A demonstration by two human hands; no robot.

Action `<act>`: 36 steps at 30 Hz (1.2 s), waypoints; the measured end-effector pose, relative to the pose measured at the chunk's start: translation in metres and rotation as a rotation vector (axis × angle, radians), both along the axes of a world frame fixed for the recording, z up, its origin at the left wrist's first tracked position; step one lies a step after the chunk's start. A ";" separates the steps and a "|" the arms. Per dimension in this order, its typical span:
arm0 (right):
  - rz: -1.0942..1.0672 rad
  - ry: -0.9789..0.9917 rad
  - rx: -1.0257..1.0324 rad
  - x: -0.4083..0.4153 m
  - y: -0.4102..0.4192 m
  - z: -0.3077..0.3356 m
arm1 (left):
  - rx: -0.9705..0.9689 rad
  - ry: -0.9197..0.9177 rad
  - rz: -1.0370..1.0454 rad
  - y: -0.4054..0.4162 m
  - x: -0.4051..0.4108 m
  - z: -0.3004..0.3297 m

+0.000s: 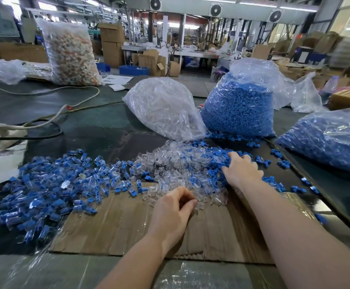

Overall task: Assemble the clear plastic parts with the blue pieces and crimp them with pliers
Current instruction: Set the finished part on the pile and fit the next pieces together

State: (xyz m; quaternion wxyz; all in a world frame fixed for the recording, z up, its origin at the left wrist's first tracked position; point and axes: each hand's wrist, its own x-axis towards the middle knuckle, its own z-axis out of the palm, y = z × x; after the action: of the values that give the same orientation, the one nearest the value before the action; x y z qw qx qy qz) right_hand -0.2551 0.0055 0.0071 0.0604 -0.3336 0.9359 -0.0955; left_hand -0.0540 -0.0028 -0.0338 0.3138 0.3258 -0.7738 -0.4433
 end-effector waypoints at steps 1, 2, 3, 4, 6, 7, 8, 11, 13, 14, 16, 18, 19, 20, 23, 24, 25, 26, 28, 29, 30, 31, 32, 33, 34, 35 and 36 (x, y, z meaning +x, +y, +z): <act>-0.012 -0.027 0.012 -0.003 -0.004 0.001 | -0.001 -0.002 0.002 0.000 0.000 0.000; -0.018 -0.053 0.020 -0.007 -0.007 0.001 | -0.002 -0.003 0.004 0.000 -0.001 0.000; -0.020 -0.076 0.030 -0.010 -0.010 0.002 | -0.004 -0.007 0.008 0.000 -0.001 0.000; -0.017 -0.098 0.046 -0.013 -0.014 0.002 | -0.006 -0.013 0.013 0.000 -0.002 0.000; 0.007 -0.139 0.081 -0.018 -0.021 0.001 | -0.008 -0.018 0.015 0.000 -0.002 0.000; 0.025 -0.157 0.100 -0.021 -0.025 -0.001 | -0.002 -0.016 0.013 0.000 -0.002 0.001; 0.044 -0.170 0.122 -0.022 -0.028 -0.002 | 0.006 -0.013 0.010 0.000 -0.002 0.001; 0.088 -0.145 0.198 -0.024 -0.034 -0.003 | 0.014 -0.012 0.008 0.000 -0.002 0.002; 0.102 -0.125 0.198 -0.024 -0.036 -0.003 | 0.008 -0.014 0.007 0.000 -0.002 0.003; 0.108 -0.122 0.183 -0.024 -0.035 -0.003 | 0.000 -0.014 0.008 0.001 -0.001 0.003; 0.117 -0.111 0.162 -0.023 -0.034 -0.004 | -0.016 -0.016 0.007 0.001 -0.001 0.003; 0.121 -0.096 0.149 -0.022 -0.033 -0.004 | -0.030 -0.022 0.004 0.002 -0.002 0.003; 0.122 -0.089 0.139 -0.020 -0.032 -0.004 | -0.035 -0.025 0.004 0.002 -0.002 0.002; 0.125 -0.074 0.129 -0.019 -0.031 -0.004 | -0.039 -0.028 0.005 0.002 -0.002 0.002; 0.159 0.007 0.092 -0.017 -0.028 -0.006 | -0.039 -0.026 0.007 0.001 -0.002 0.001; 0.176 0.028 0.080 -0.017 -0.028 -0.007 | -0.039 -0.027 0.007 0.001 -0.002 0.001; 0.190 0.047 0.072 -0.017 -0.027 -0.008 | -0.039 -0.028 0.006 0.001 -0.002 0.001; 0.201 0.065 0.071 -0.017 -0.027 -0.008 | -0.040 -0.030 0.006 0.001 -0.002 0.001; 0.220 0.098 0.074 -0.016 -0.026 -0.009 | -0.041 -0.038 0.005 0.001 -0.002 0.000; 0.228 0.112 0.069 -0.016 -0.026 -0.009 | -0.043 -0.042 0.004 0.001 -0.003 0.000; 0.232 0.120 0.054 -0.015 -0.025 -0.010 | -0.045 -0.044 0.003 0.001 -0.003 -0.001; 0.232 0.124 0.027 -0.015 -0.024 -0.010 | -0.044 -0.046 0.002 0.001 -0.003 -0.001; 0.234 0.137 -0.010 -0.014 -0.023 -0.010 | -0.044 -0.048 0.002 0.001 -0.003 -0.001; 0.241 0.168 -0.054 -0.013 -0.021 -0.009 | -0.044 -0.049 0.003 0.001 -0.003 -0.001; 0.252 0.207 -0.092 -0.012 -0.019 -0.009 | -0.045 -0.047 0.006 0.001 -0.003 -0.001; 0.262 0.237 -0.125 -0.011 -0.017 -0.009 | -0.044 -0.043 0.010 0.000 -0.003 -0.001; 0.269 0.248 -0.159 -0.010 -0.015 -0.008 | -0.040 -0.040 0.012 0.000 -0.002 -0.001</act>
State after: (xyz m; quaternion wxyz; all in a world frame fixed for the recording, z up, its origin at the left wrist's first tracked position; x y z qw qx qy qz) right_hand -0.2653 -0.0092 -0.0012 -0.0696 -0.4684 0.8728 -0.1185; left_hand -0.0565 -0.0026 -0.0348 0.3073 0.3329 -0.7868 -0.4192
